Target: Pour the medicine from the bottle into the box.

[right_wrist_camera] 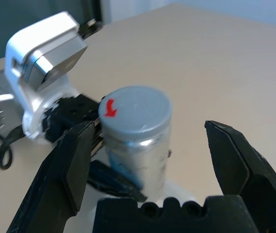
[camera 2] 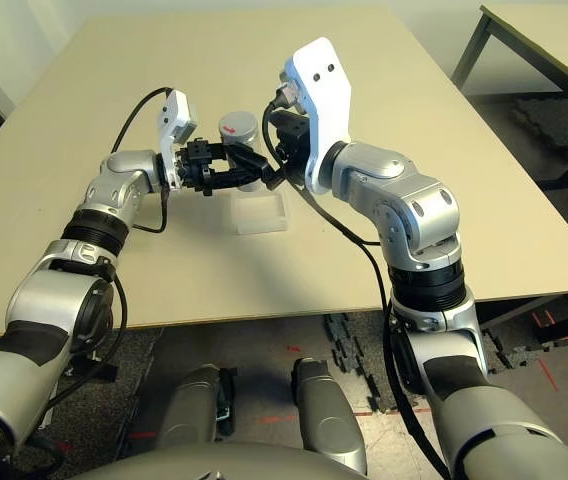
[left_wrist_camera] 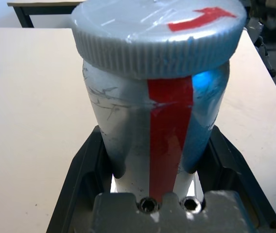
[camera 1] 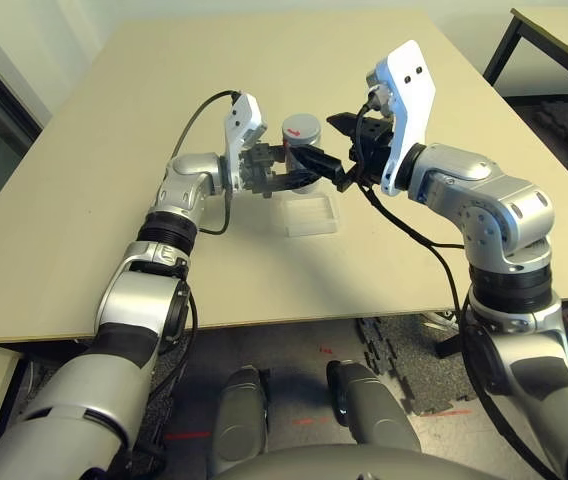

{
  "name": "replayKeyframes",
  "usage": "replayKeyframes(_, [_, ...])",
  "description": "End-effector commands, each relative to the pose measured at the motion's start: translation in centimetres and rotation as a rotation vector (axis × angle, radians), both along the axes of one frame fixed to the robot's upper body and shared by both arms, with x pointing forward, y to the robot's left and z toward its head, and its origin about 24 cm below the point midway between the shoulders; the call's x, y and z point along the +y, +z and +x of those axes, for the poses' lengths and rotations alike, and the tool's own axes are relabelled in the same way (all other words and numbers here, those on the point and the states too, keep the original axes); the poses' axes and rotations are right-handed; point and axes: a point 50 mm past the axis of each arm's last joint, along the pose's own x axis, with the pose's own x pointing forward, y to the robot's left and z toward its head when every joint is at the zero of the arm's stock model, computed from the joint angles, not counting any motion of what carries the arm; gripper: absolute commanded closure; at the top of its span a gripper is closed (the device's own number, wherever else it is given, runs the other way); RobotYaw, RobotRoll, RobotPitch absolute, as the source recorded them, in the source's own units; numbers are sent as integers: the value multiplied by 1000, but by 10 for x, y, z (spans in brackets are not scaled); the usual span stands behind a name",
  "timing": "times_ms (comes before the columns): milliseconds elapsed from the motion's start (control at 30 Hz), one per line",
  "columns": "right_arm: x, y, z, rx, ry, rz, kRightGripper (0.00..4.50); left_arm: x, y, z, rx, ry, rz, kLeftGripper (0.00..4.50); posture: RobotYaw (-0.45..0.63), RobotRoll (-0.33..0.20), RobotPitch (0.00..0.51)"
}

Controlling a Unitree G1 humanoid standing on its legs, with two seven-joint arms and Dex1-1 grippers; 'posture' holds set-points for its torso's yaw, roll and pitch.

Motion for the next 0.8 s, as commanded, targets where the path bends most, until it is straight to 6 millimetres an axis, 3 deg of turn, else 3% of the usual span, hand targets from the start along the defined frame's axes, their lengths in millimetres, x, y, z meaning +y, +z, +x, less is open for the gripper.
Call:
replayKeyframes(33, [8, 4, 0, -40, 1, -14, 0, -2, 1, 2, -10, 5, 11, 1916, -210, 0, 86])
replayKeyframes(300, [14, 3, 0, -74, 25, -65, 0, -1, -2, 1, 1, 12, 9, 1916, -206, 0, 86])
replayKeyframes(333, [14, 2, 0, -73, 26, -67, 173, -1, -2, 1, 2, 12, 9, 1916, -206, 0, 85])
replayKeyframes(433, [15, -1, -1, -65, 33, -78, 962, -2, -2, 1, 2, 11, 5, 1916, -204, 0, 85])
replayKeyframes(767, [14, -4, 0, -41, 48, -86, 4500, -4, -1, 2, 5, 12, -8, 1916, -202, 0, 90])
replayKeyframes(800, [14, -4, 0, -40, 49, -85, 4500, -4, -1, 2, 4, 12, -9, 1916, -202, 0, 90])
